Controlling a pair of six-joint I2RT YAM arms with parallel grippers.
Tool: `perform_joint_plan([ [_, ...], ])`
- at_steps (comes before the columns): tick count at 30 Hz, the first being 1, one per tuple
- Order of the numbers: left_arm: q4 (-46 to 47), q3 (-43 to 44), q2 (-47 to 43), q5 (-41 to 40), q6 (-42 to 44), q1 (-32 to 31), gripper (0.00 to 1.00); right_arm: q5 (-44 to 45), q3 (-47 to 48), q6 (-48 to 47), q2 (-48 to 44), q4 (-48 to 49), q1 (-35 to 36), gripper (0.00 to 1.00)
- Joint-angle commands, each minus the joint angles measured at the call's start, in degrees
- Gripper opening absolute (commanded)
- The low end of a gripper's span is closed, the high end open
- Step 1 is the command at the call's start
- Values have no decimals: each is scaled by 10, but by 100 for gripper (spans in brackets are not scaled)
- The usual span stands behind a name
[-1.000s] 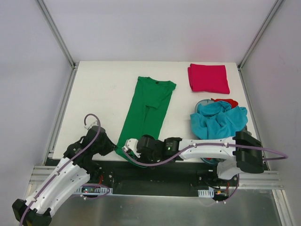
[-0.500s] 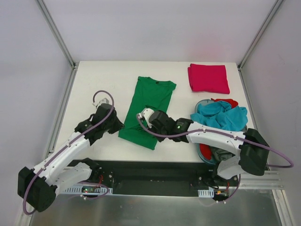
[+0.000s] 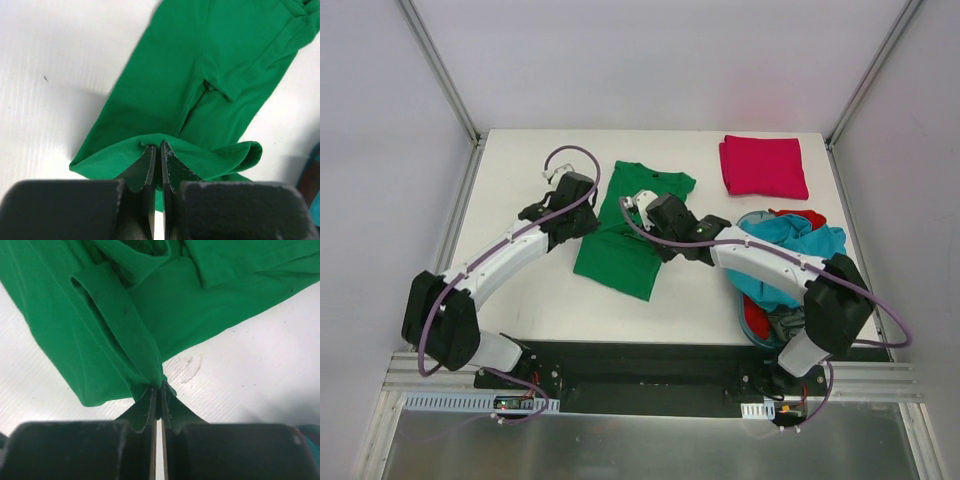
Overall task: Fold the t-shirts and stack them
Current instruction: Fold the folded rectangular tshirt in 1/3 of the way
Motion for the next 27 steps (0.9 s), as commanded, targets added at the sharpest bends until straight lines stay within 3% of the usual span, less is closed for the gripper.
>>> perform_joint_plan([
  [1, 15, 58, 54, 11, 45, 26, 0, -9, 38, -17, 23, 5, -21, 3],
  [11, 16, 131, 174, 65, 67, 61, 0, -33, 80, -24, 103, 21, -72, 4],
  [24, 16, 167, 260, 102, 72, 95, 3, -47, 112, -25, 179, 53, -109, 8],
  [27, 16, 176, 275, 117, 78, 100, 16, -44, 118, -20, 193, 54, -113, 11],
])
